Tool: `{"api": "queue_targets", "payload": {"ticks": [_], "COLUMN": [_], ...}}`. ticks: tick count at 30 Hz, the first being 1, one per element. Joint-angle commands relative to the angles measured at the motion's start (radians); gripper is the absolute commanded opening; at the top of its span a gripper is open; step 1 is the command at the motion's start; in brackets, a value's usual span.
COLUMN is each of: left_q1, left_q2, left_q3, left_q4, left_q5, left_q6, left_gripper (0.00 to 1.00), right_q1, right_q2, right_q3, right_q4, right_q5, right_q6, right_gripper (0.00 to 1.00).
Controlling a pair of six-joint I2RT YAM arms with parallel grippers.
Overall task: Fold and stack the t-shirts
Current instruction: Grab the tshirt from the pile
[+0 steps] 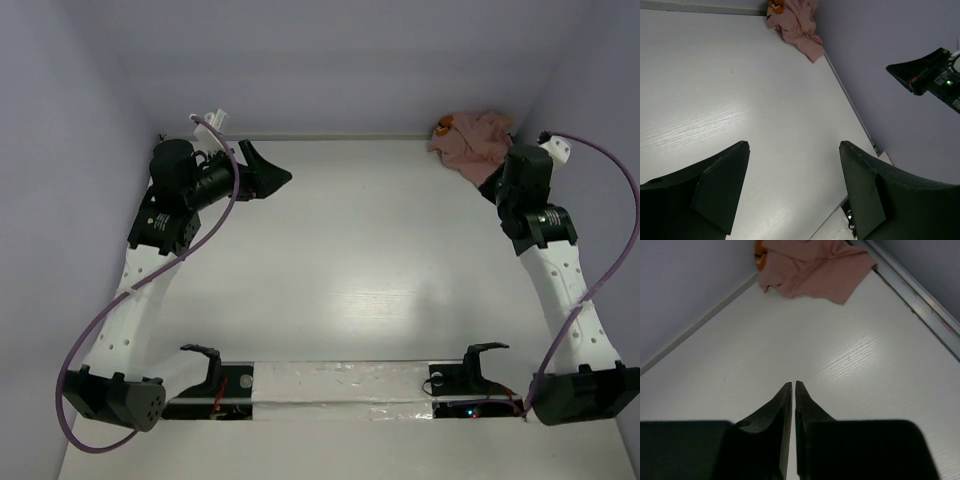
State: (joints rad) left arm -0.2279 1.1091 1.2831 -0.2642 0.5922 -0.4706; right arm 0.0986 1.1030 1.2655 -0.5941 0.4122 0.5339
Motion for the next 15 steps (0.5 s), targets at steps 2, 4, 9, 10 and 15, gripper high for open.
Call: {"api": "queue_targets", "payload": {"ticks": [2,4,9,10,15], "left_q1": [-0.001,-0.001,-0.030,-0.040,-0.102], "left_q2": [-0.034,-0.051,-0.087,-0.092,-0.092], "left_q3": [-0.048,-0.089,-0.165,-0.169,-0.222], "left_q4": [0.106,0.181,0.252,0.243,0.224], "left_q5": [0.041,0.053,0.015,-0.017,-0.123], "left_q6": [-0.043,-0.109,-0.155,-0.143,-0.109], "left_gripper": [0.67,0.57,0.15,0.02,0.00], "right_q1": [-0.155,-0.219,-0.361,-0.375,-0.387], "right_q2": [0.092,0.145,0.289,0.325,0.611], "right_q3": [-0.052,-0.084,-0.092,-0.081,0.044], "right_q4": [0.115,0.181,0.289,0.307,0.341], "right_q5": [-0.019,-0.061,-0.205,-0.211,-0.191], "right_q6": [0.026,0.053,0.090,0.084,0.044], "right_gripper": [0.02,0.00,0.00,0.00,0.43]}}
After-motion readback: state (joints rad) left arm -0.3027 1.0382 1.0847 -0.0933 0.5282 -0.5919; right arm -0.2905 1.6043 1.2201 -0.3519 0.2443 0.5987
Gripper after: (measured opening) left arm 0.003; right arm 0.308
